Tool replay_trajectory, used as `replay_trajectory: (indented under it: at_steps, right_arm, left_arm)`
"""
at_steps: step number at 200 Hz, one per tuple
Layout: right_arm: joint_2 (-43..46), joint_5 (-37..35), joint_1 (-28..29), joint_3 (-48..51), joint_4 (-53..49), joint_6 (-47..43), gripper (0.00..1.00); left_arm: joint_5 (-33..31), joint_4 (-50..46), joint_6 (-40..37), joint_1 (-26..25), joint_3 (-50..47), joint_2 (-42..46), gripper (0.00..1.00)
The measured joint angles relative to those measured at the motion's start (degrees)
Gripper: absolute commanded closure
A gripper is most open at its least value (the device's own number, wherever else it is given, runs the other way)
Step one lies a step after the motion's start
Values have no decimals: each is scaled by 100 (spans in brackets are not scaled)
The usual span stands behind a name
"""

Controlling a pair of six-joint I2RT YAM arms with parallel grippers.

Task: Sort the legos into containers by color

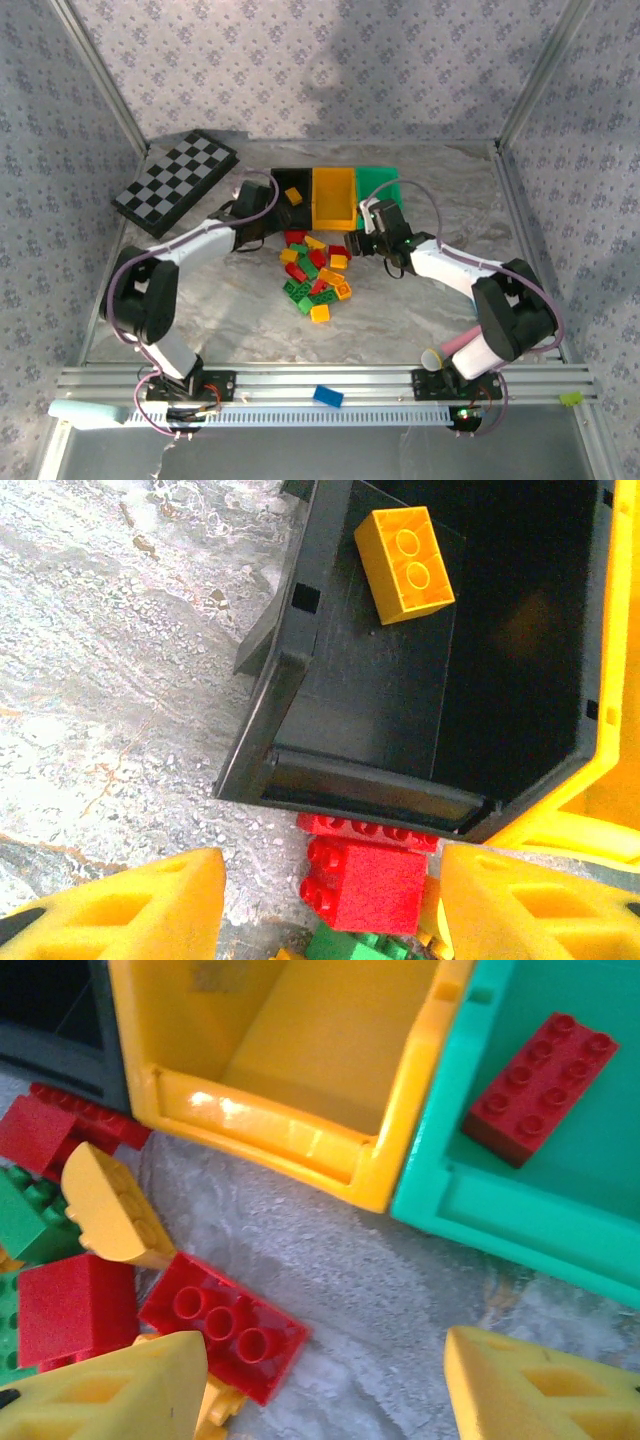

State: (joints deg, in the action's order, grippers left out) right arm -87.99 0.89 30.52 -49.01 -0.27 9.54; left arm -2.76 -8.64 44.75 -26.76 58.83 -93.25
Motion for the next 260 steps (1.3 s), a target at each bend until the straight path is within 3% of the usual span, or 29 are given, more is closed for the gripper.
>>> replay_trajectory:
  at_steps: [62,154,216,260]
  right_arm:
    - [-210,339,98,-398,-431,4,35]
    - [-973,435,750,-1563,-1335,-146,39]
    - [-1298,470,1318,-1897,-1886,-299,47]
    - [-1517,450,1508,-2118,-2105,-374,60]
  left_arm:
    - [63,680,-306,-2,-822,546,41]
    - [66,973,-640,-2,-1473,1152,41]
    - [50,1019,-796,-2,-1615,1357,41]
    - [17,1016,-855,-2,-1676,1399,41]
